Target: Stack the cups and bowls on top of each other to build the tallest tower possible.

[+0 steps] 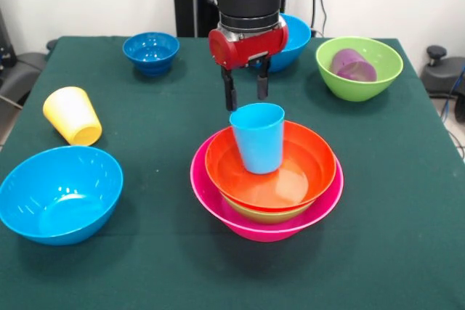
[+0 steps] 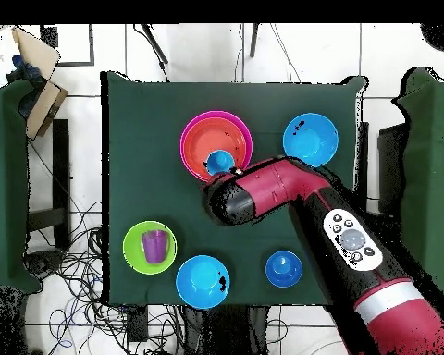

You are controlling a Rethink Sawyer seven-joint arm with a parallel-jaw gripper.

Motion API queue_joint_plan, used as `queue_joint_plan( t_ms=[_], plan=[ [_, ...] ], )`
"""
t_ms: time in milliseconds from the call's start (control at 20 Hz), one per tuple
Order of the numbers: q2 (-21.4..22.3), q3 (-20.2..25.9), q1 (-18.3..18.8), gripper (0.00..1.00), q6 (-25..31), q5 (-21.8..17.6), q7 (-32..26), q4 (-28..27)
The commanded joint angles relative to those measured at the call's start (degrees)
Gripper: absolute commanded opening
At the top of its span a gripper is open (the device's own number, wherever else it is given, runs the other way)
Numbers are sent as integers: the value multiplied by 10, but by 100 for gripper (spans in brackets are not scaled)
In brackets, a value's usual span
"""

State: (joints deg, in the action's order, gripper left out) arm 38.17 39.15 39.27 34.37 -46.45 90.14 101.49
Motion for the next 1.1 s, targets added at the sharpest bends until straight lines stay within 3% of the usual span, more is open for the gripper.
queue_joint_plan(
  t_ms=[50,500,750,1100],
  plan=[
    [2,-30,3,100,-26,-25,-4,111],
    [57,-11,19,100,-30,1,4,185],
    [100,21,45,100,2,47,-28,209],
    [78,14,62,100,11,37,-54,178]
  ],
)
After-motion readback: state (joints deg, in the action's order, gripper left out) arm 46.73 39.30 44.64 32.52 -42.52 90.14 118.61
